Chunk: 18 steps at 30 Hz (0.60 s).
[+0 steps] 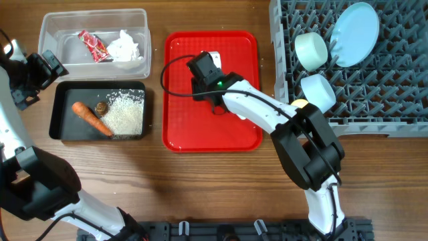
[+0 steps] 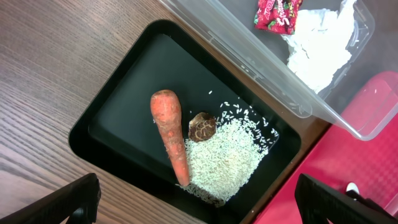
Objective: Sort waste into correct bins and load items into the dishwasher rack
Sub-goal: 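Lower the right gripper onto the white spoon and close on it, then lift the white spoon off the red tray toward the rack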
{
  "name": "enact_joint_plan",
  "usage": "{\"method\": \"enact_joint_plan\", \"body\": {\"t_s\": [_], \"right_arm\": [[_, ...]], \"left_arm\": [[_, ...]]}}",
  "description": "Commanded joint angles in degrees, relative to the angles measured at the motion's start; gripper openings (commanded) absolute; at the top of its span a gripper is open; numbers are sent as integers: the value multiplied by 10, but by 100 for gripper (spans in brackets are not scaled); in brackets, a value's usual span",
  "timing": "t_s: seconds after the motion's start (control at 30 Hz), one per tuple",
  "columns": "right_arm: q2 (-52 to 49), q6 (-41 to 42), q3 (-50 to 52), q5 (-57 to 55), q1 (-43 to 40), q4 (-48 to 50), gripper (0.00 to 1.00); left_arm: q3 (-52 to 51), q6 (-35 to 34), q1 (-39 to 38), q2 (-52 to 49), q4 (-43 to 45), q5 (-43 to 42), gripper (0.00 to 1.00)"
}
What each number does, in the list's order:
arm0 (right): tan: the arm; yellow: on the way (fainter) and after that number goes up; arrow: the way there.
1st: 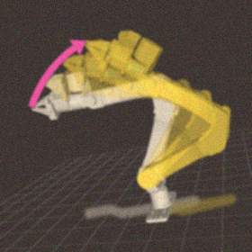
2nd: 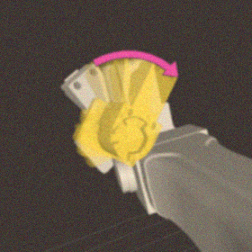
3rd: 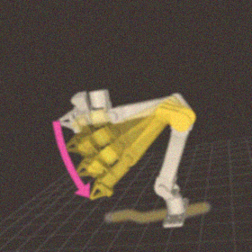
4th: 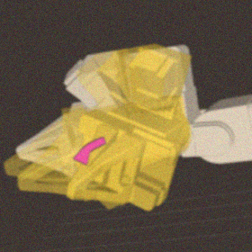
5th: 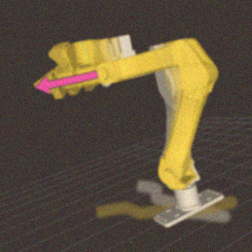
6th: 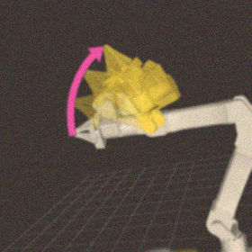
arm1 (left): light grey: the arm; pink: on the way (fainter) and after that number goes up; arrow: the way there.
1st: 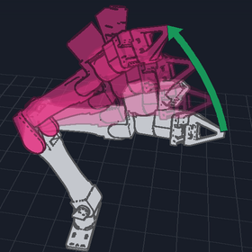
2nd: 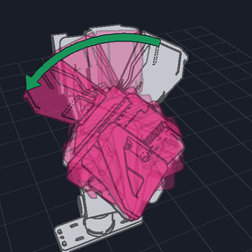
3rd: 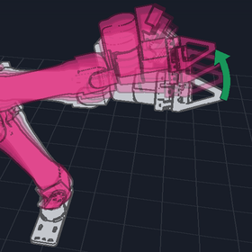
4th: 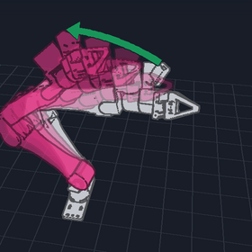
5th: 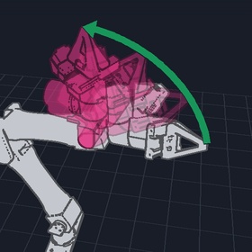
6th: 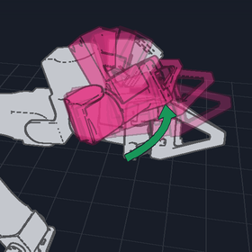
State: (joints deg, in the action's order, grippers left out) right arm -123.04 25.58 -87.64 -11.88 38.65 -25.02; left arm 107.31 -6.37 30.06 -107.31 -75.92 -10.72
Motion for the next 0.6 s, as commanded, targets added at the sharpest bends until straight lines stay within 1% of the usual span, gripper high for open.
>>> {"method": "enact_joint_plan", "body": {"t_s": [0.0, 0.1, 0.13, 0.17, 0.2, 0.33, 0.37, 0.43, 0.47, 0.57], "right_arm": [[12, -127, -38, -27, -10, -39, 69], [19, -260, -37, 23, -22, -56, 68], [12, -294, -34, 51, -30, -64, 65], [6, -304, -30, 67, -35, -64, 64], [-1, -305, -25, 82, -40, -65, 61], [-29, -285, -17, 146, -62, -68, 61], [-33, -282, -17, 172, -68, -69, 61], [-43, -282, -16, 271, -77, -72, 60], [-47, -281, -16, 297, -77, -74, 59], [-64, -268, -16, 319, -74, -81, 58]], "left_arm": [[4, -1, 0, 16, 0, -1, 100], [4, -1, 0, 16, 0, -1, 100], [4, -1, 0, 16, 0, -1, 100], [4, -1, 0, 16, 0, -1, 100], [4, -1, 0, 16, 0, -1, 100], [4, -1, 0, 16, 0, -1, 100], [4, -1, 0, 16, 0, -1, 100], [4, -1, 0, 16, 0, -1, 100], [4, -1, 0, 16, 0, -1, 100], [4, -1, 0, 16, 0, -1, 100]]}}
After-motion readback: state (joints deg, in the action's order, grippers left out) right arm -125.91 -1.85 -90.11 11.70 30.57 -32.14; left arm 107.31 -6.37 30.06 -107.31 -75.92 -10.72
